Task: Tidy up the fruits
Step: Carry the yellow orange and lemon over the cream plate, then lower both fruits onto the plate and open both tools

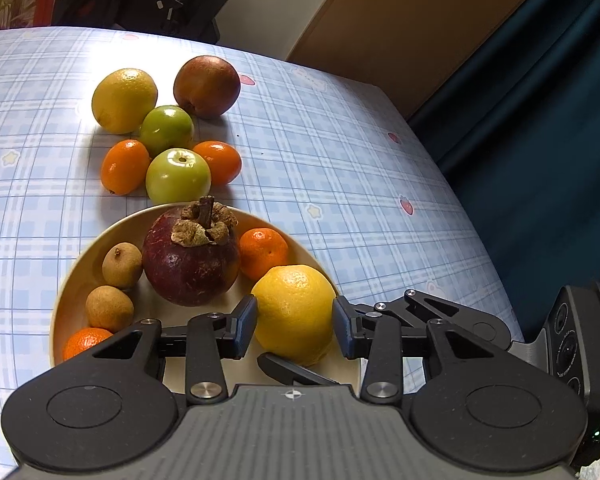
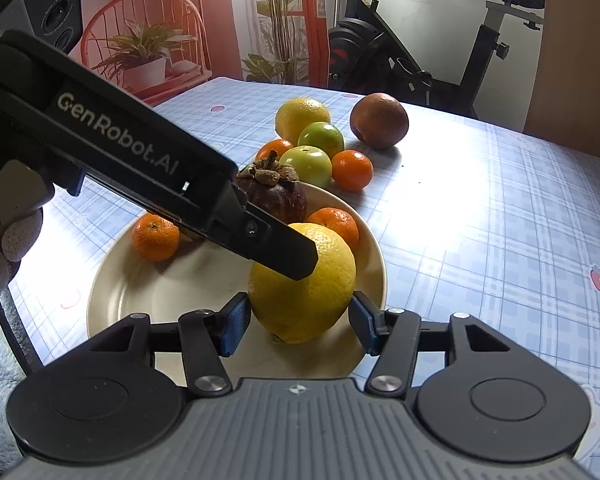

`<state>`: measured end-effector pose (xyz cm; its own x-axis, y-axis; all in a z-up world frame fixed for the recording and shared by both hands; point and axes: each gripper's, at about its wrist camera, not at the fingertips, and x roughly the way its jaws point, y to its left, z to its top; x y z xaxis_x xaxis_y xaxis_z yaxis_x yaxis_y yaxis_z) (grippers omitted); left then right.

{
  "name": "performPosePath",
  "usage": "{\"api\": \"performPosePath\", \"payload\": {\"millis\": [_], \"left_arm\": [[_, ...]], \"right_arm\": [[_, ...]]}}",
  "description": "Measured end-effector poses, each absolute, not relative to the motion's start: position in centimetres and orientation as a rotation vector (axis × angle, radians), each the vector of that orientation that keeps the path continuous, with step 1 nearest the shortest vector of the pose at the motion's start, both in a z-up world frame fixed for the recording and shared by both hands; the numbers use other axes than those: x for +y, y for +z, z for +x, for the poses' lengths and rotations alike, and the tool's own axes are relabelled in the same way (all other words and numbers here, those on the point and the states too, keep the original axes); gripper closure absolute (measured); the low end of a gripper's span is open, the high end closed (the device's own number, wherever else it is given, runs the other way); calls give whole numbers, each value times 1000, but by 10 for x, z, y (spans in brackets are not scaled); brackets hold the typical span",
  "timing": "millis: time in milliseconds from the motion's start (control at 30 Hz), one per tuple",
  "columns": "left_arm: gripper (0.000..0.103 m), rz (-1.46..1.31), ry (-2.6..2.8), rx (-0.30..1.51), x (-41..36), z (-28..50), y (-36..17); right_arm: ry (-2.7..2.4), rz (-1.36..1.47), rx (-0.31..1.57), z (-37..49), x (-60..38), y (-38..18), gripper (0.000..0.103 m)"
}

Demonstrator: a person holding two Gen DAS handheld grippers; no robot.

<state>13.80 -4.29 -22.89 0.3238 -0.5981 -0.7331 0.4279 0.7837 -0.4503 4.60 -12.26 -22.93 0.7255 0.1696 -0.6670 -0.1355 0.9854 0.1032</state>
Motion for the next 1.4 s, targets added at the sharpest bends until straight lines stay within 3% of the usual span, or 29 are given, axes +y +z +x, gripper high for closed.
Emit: {"api": "performPosePath", "payload": {"millis": [733,1400], "left_arm": [[60,-156,-708,1022,-51,141,-223],[60,-173,-500,805,17,165,-171]], "right_arm": [[77,-39,724,33,-122,-216,39],[86,91,653,37,-142,-188,35]]}}
